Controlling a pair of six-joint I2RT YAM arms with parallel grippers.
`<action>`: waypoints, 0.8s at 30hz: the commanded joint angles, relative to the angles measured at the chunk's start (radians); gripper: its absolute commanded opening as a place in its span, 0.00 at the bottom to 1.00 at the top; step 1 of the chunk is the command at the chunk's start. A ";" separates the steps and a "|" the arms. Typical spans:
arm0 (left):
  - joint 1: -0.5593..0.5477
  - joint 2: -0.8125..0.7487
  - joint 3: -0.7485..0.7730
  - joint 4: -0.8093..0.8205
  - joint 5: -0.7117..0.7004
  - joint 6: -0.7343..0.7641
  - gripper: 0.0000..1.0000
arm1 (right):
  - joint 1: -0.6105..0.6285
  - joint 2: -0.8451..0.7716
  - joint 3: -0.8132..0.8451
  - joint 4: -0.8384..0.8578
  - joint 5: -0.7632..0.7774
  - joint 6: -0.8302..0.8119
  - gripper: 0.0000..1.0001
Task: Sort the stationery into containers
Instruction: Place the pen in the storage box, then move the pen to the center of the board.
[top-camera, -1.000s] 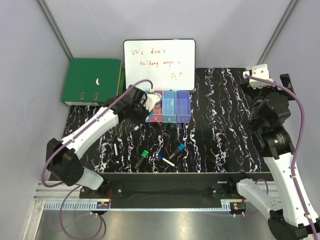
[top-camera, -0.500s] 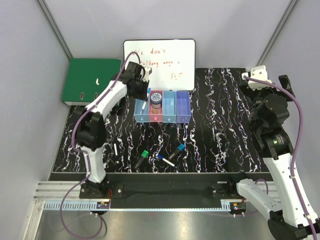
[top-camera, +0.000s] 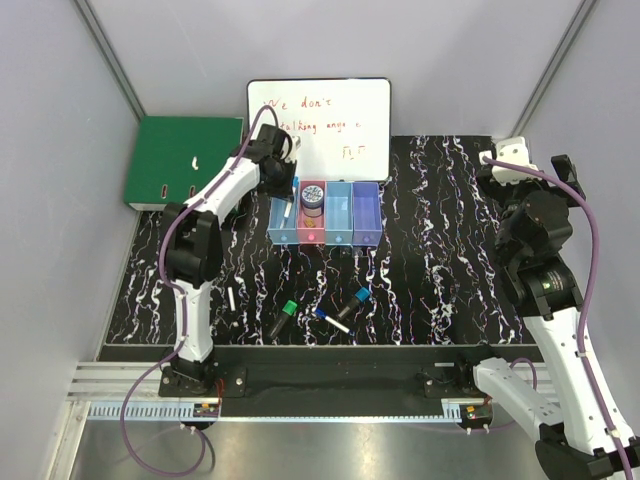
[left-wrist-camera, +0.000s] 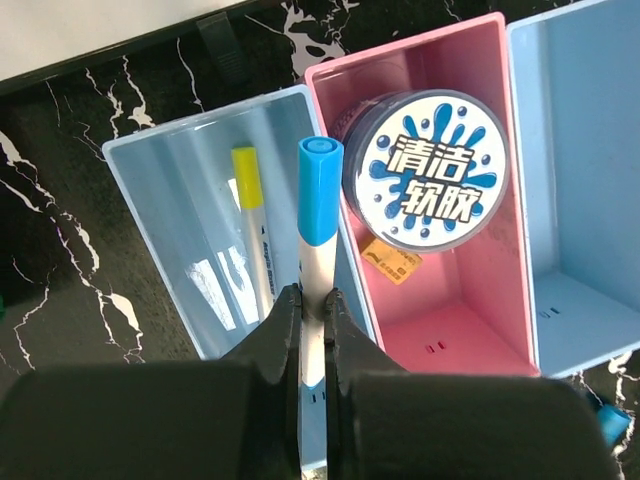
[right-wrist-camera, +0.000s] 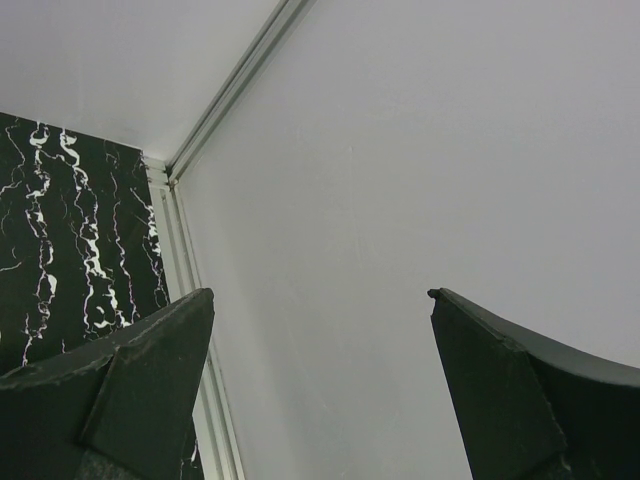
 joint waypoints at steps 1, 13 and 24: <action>0.005 0.001 -0.030 0.023 -0.055 -0.002 0.00 | -0.006 -0.005 0.006 0.029 -0.014 0.004 0.97; 0.016 -0.017 -0.038 0.024 -0.077 0.014 0.40 | -0.009 -0.010 0.009 0.029 -0.011 0.006 0.97; 0.016 -0.242 -0.013 0.010 0.031 0.142 0.39 | -0.009 -0.002 0.029 0.029 -0.011 -0.003 0.97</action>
